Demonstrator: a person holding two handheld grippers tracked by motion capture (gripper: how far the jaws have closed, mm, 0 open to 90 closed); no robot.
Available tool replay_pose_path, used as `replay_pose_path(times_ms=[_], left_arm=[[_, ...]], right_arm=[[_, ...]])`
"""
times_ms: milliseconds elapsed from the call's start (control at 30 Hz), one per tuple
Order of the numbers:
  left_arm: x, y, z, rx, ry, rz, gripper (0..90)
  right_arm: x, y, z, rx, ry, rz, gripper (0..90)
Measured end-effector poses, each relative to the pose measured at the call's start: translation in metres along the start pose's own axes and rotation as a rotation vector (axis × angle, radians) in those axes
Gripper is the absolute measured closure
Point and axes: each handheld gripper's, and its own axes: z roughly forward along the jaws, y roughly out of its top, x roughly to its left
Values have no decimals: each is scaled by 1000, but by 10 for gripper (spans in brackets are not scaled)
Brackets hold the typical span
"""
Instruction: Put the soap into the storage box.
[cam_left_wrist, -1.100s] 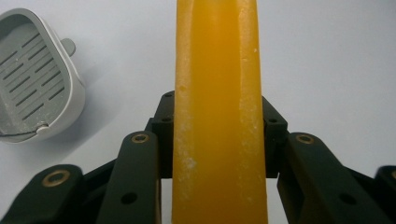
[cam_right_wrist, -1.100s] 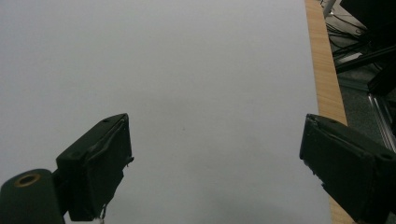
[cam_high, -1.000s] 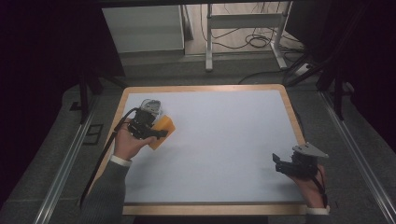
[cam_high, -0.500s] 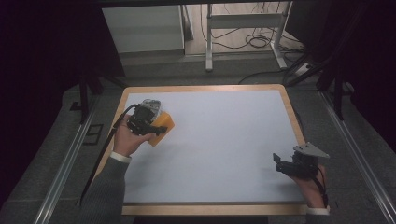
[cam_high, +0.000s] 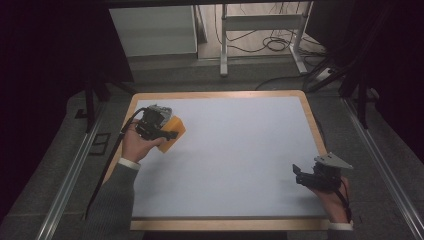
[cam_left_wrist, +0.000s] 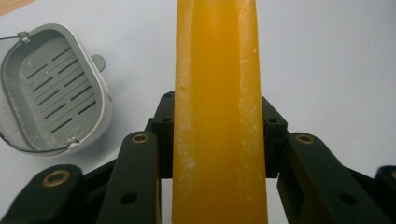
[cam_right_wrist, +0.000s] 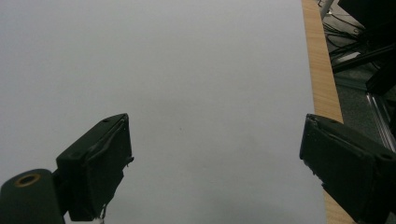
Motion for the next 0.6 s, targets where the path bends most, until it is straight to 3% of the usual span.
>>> replay_pose_path(times_ms=[367, 600], left_arm=[[11, 13, -2, -9, 18, -19, 610], [19, 21, -2, -12, 32, -55, 611]], right_arm=[[0, 0, 0, 0, 0, -2, 93], [-1, 0, -1, 0, -4, 2, 93]])
